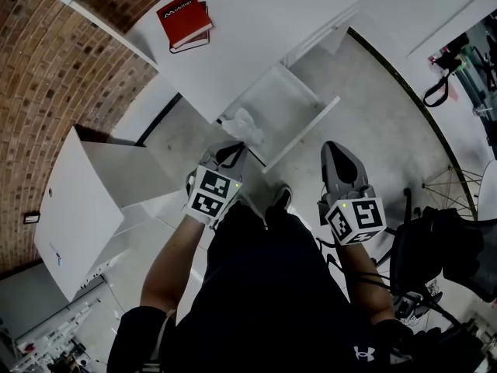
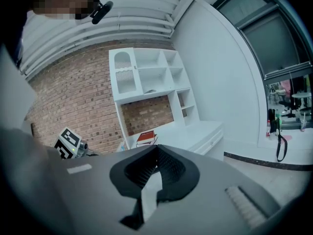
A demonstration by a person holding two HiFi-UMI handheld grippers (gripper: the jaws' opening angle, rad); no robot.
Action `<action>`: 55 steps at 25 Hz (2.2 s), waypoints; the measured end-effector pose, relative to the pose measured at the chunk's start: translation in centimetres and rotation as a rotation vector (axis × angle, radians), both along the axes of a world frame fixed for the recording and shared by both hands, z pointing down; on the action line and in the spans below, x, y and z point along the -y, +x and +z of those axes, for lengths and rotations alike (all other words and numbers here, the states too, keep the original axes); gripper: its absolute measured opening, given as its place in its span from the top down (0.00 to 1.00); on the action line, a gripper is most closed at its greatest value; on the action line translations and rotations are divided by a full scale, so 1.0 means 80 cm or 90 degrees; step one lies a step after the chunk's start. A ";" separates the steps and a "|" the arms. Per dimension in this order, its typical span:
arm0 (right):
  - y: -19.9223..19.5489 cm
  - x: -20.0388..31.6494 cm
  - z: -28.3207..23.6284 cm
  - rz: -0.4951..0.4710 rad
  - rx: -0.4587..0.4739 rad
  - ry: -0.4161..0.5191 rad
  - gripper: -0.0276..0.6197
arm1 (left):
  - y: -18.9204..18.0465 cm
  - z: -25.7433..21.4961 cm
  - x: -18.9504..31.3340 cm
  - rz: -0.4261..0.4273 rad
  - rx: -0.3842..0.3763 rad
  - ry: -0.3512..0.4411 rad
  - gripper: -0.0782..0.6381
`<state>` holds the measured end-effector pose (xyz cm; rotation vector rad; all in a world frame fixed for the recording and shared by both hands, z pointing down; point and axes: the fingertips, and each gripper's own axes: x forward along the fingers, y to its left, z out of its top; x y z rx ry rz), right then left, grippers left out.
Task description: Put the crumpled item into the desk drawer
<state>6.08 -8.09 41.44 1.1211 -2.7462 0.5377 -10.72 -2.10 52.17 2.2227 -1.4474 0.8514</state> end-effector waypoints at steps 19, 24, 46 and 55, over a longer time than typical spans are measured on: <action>-0.002 0.037 0.068 0.196 -0.083 -0.100 0.95 | -0.009 0.267 0.051 0.327 0.156 -0.270 0.88; 0.003 0.028 0.087 0.242 -0.084 -0.128 0.95 | -0.010 0.315 0.061 0.415 0.237 -0.306 0.88; 0.077 0.030 0.165 0.284 -0.064 -0.224 0.95 | 0.012 0.445 0.048 0.724 0.467 -0.396 0.88; 0.078 0.019 0.186 0.281 -0.066 -0.249 0.95 | 0.005 0.472 0.042 0.753 0.500 -0.393 0.87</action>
